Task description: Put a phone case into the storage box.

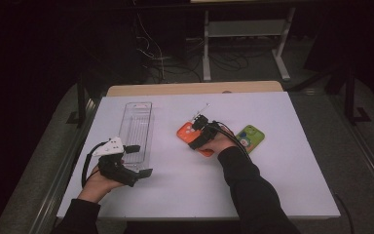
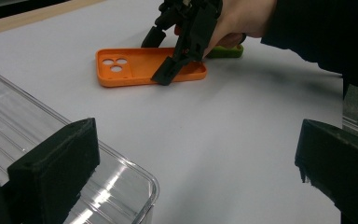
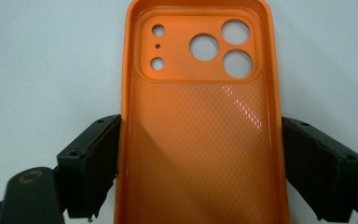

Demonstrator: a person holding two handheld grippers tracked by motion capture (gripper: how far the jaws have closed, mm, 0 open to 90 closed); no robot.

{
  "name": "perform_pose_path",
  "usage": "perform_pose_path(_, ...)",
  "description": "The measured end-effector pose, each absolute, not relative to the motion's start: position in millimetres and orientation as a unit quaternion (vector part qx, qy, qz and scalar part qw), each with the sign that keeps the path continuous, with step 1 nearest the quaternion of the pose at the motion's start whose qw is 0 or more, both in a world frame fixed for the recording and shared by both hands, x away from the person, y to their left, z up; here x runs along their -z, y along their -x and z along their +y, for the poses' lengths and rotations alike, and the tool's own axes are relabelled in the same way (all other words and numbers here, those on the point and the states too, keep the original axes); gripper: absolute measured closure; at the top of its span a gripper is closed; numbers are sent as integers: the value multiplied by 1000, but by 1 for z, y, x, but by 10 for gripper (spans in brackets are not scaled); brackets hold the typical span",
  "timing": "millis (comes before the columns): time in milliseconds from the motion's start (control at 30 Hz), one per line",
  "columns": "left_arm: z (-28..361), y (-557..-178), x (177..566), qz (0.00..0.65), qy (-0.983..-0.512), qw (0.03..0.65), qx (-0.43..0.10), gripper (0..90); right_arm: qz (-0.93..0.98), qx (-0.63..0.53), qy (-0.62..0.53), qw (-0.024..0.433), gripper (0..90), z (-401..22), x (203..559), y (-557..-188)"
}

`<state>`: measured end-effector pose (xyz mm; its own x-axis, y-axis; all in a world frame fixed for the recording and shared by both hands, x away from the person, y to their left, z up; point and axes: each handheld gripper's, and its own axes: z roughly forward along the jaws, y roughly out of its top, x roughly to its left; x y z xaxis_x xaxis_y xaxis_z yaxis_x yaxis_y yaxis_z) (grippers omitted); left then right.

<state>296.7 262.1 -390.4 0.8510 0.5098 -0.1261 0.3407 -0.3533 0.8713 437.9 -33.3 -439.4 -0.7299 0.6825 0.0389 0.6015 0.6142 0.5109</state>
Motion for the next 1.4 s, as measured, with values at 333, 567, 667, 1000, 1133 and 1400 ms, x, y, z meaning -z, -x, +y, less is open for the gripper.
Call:
perform_pose_path(333,262,-298,389,260,-818,509,-75,0,894,-257,-360,67,154,-37,434,-442)
perform_pose_path(567,257,-302,382,261,-818,508,-70,0,896,-258,-355,63,153,-51,417,-439)
perform_pose_path(667,252,-306,377,264,-813,515,-66,0,896,-257,-357,62,153,-62,410,-436)
perform_pose_path(1000,223,-325,365,239,-827,505,-68,0,895,-270,-349,63,153,-91,389,-421)
perform_pose_path(1133,211,-331,363,226,-833,500,-70,0,893,-277,-349,64,153,-99,385,-415)
perform_pose_path(1400,173,-350,366,197,-840,504,-52,0,897,-271,-341,73,153,-121,385,-401)
